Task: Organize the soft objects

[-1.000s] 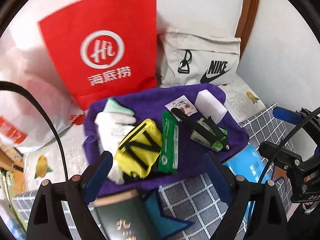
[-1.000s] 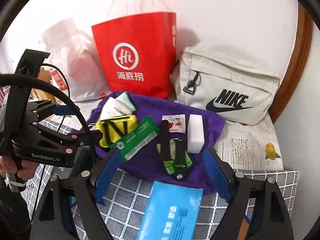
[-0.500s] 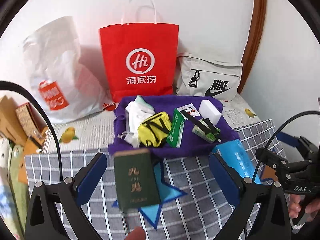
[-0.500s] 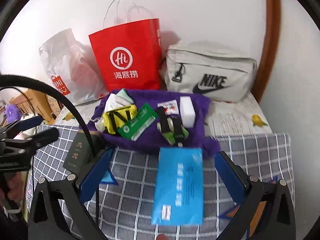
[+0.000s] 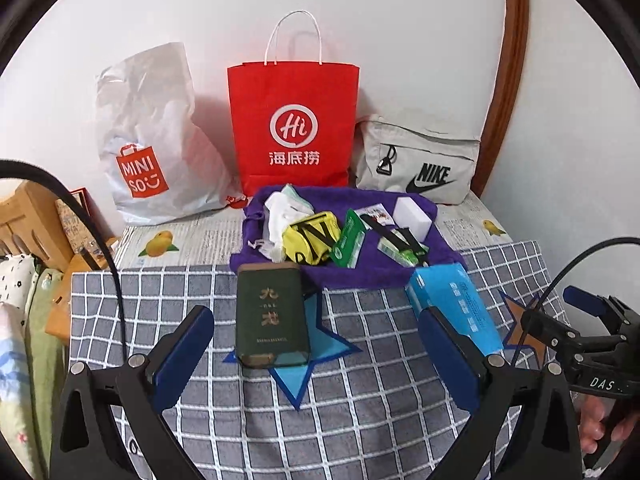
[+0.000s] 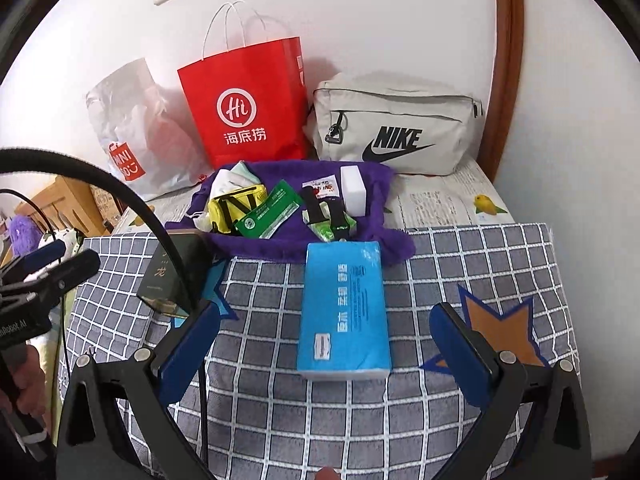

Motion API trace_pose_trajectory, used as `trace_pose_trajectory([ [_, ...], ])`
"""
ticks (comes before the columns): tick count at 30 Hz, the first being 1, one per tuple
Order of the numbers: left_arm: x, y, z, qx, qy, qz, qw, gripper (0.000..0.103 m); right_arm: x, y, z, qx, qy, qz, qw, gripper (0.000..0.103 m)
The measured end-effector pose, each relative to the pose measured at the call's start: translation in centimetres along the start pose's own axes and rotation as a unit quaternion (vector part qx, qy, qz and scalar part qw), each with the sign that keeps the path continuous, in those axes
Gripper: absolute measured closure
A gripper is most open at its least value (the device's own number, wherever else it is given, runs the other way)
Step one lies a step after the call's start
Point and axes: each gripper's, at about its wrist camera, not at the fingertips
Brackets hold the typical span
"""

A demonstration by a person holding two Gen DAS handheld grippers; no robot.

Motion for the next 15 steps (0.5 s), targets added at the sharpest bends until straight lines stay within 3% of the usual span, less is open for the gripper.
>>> trace_pose_trajectory([
  [15, 0.5, 2.1, -1.9, -0.009, -0.018, 0.012, 0.9997, 0.000, -0.2, 1.6, -2.0, 0.002, 0.013, 0.001, 1.000, 0.000],
])
Point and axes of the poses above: each gripper's, at about its wrist camera, not at the fingertips, and z roughly the way its jaws point, x to its right, y to its underside, and after that the axes turned 5 degrees about x, right-handed
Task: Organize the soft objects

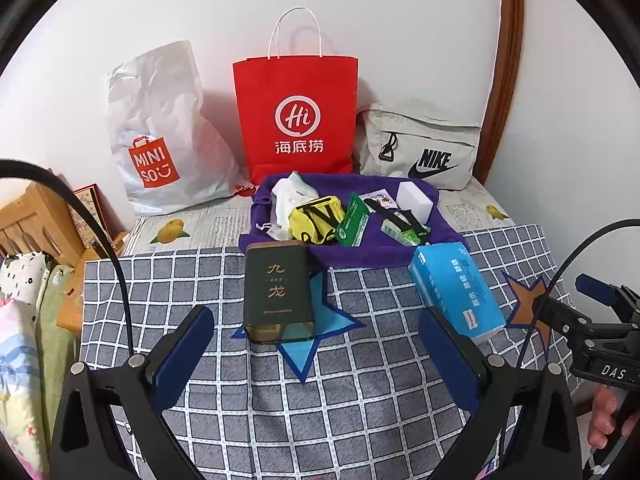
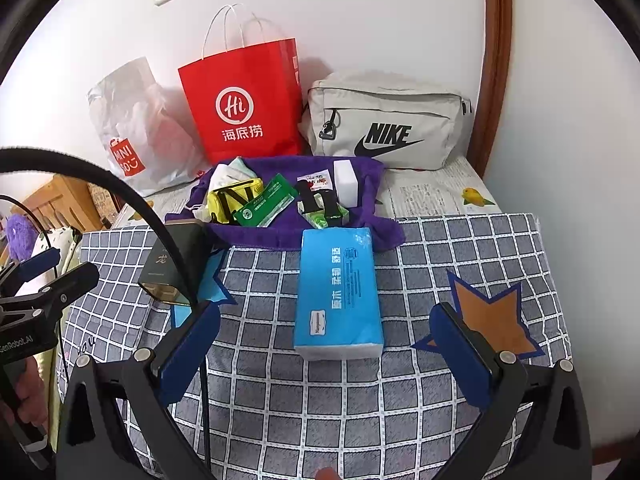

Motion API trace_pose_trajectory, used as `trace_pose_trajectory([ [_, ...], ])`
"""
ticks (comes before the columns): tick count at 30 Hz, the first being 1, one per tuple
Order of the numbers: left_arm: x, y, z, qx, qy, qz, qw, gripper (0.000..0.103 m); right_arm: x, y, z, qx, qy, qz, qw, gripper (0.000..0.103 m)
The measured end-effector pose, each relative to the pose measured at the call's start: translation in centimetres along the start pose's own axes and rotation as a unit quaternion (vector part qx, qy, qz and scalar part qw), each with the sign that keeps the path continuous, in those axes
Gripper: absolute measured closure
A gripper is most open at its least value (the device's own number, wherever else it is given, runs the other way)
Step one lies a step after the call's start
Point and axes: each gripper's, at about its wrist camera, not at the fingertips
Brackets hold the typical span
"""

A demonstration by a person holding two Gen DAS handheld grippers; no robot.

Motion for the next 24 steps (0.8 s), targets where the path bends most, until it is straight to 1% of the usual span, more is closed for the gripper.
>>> trace_pose_trajectory([
  [6, 0.1, 0.5, -0.1, -0.007, 0.001, 0.005, 1.0000, 0.000, 0.0, 0.4, -0.4, 0.002, 0.002, 0.002, 1.000, 0.000],
  [13, 0.1, 0.8, -0.6, -0.003, 0.000, 0.008, 1.0000, 0.000, 0.0, 0.7, -1.0, 0.005, 0.003, 0.003, 1.000, 0.000],
  [24, 0.0, 1.0, -0.5, -0.010, -0.002, 0.009, 0.9999, 0.000, -0.2, 0.8, -1.4, 0.008, 0.004, 0.000, 1.000, 0.000],
])
Point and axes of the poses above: each gripper's, at about its wrist camera, not at the fingertips, and z roughly the way its jaws point, x to its right, y to its underside, and after that the axes turned 5 degrees about x, right-handed
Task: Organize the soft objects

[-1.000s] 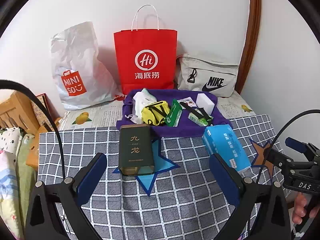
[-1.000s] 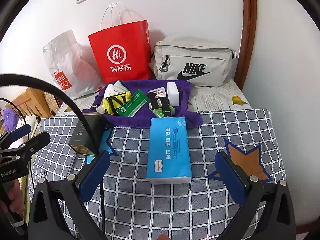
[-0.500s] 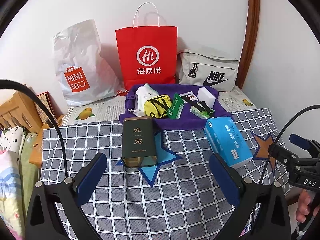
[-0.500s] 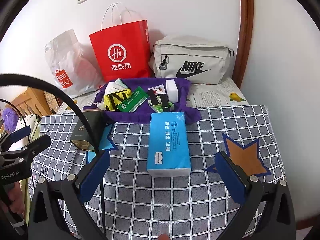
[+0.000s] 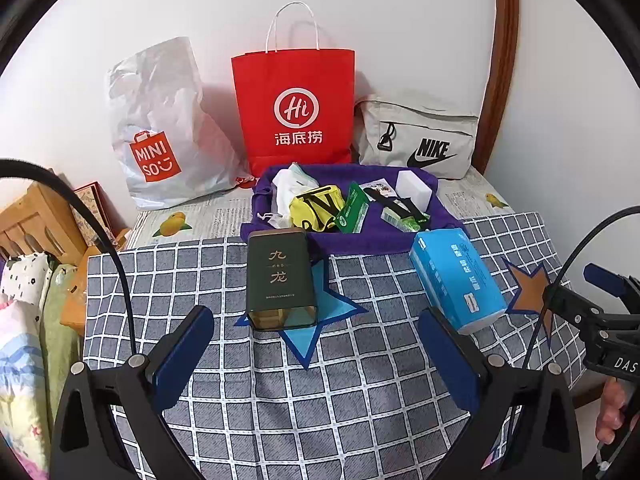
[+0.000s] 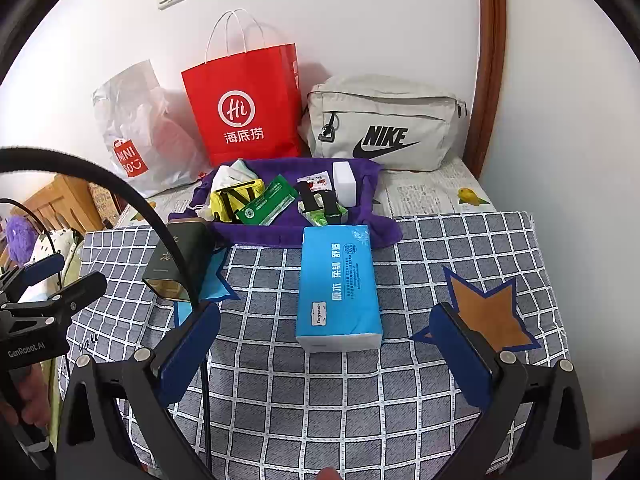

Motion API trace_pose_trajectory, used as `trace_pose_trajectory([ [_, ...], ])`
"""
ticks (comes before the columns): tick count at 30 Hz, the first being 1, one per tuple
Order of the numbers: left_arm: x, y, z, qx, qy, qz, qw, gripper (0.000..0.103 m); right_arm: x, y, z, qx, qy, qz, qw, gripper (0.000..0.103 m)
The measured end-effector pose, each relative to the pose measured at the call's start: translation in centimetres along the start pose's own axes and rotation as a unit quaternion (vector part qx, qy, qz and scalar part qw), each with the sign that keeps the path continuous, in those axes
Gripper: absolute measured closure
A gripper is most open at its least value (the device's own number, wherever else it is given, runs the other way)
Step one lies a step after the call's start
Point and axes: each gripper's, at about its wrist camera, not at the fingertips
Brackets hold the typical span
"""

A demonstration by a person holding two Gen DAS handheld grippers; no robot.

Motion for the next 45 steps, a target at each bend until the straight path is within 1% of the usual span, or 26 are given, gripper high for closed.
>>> trace_pose_trajectory([
  [5, 0.18, 0.04, 0.05, -0.002, -0.002, 0.008, 1.0000, 0.000, 0.06, 0.04, -0.09, -0.001, 0.000, 0.001, 1.000, 0.000],
  [20, 0.23, 0.18, -0.14, -0.001, 0.000, 0.013, 0.9999, 0.000, 0.02, 0.19, -0.44, 0.003, -0.001, -0.002, 1.000, 0.000],
  [45, 0.37, 0.18, -0.20, -0.002, -0.001, 0.011, 0.9999, 0.000, -0.06, 0.09, -0.78, 0.007, -0.003, 0.000, 1.000, 0.000],
])
Point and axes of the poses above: each gripper's, at about its wrist camera, not at the fingertips, and z roughly the way its jaws point, x to its right, y to its underside, and after that the axes turned 5 degrees about x, right-handed
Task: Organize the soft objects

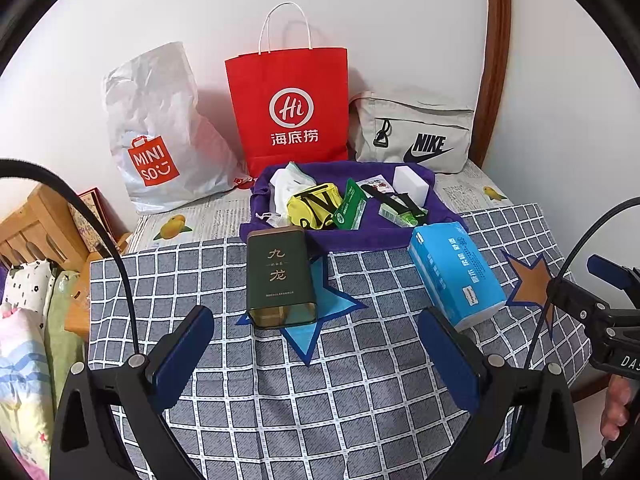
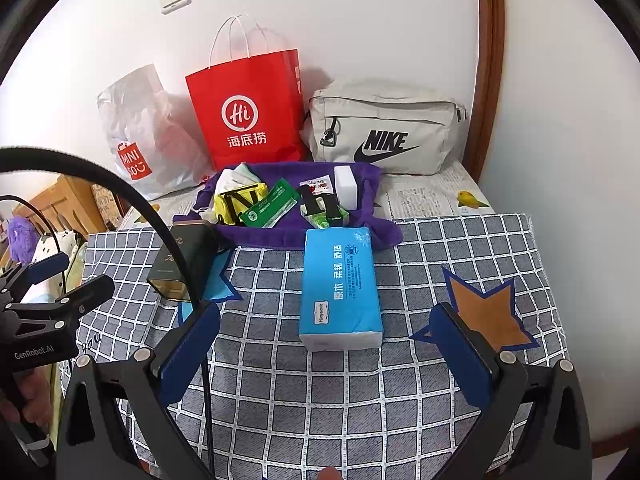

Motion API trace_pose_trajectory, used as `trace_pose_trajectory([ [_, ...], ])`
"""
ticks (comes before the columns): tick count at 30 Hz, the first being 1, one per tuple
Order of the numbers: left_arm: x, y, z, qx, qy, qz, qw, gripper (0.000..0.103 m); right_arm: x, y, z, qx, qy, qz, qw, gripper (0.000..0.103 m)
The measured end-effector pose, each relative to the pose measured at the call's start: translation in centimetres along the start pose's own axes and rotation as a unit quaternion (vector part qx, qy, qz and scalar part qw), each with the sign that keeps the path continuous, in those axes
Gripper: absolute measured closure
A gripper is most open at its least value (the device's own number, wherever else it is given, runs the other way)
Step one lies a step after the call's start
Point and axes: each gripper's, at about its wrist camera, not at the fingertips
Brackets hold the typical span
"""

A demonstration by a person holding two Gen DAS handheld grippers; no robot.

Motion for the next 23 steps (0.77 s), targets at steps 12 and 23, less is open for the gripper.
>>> trace_pose_trajectory([
  [12, -0.06, 0.00, 0.05, 0.000, 0.001, 0.002, 1.0000, 0.000, -0.06, -0.03, 0.03, 0.000, 0.000, -0.001, 1.000, 0.000],
  [23, -0.04, 0.05, 0.08, -0.001, 0.002, 0.002, 1.0000, 0.000, 0.05, 0.14, 0.40, -0.003, -0.002, -0.002, 1.000, 0.000],
])
Point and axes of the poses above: each gripper's, at about its wrist camera, not at the fingertips, and z roughly the way its jaws point, x to its right, y to its underside, and after that the axes turned 5 degrees about x, right-handed
